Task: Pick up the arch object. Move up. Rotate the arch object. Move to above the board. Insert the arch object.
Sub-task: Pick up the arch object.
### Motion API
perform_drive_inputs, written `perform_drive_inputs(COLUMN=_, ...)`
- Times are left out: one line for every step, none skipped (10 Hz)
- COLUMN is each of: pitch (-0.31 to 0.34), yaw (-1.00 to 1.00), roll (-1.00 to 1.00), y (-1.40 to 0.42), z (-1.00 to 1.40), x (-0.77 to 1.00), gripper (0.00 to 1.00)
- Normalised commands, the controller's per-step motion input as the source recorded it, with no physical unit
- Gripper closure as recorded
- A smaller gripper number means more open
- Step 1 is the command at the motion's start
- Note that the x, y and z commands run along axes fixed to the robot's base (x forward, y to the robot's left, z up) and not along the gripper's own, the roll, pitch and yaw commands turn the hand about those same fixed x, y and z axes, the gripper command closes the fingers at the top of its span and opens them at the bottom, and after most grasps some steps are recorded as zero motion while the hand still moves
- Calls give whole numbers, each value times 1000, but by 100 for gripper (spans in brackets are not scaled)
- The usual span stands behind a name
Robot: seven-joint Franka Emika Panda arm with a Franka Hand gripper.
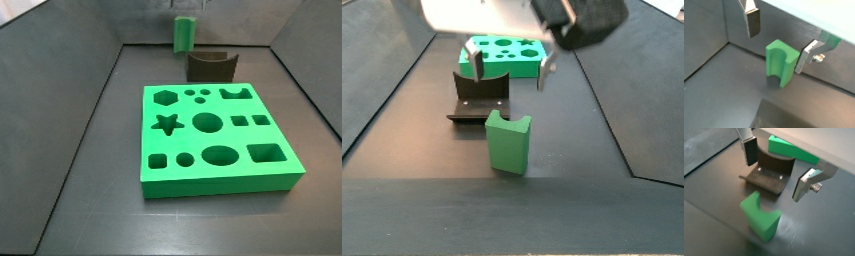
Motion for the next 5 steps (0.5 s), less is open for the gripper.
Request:
perform_drive_inputs(pitch=36, yaw=-103, roll=-79, y=609, z=-180, x=0, gripper=0)
perform_drive_inputs(pitch=17, yaw=-34, roll=-87, y=489, z=-180, x=0, gripper=0)
perform_drive_inputs(pitch=0, yaw=0, roll=-94, y=314, z=-217, x=91, gripper=0)
perform_drive_inputs(pitch=0, yaw=0, roll=-107, y=163, z=-254, x=194, gripper=0)
perform_drive_inputs(pitch=0, yaw=0, roll=-186, y=17, z=-246, x=331, gripper=0)
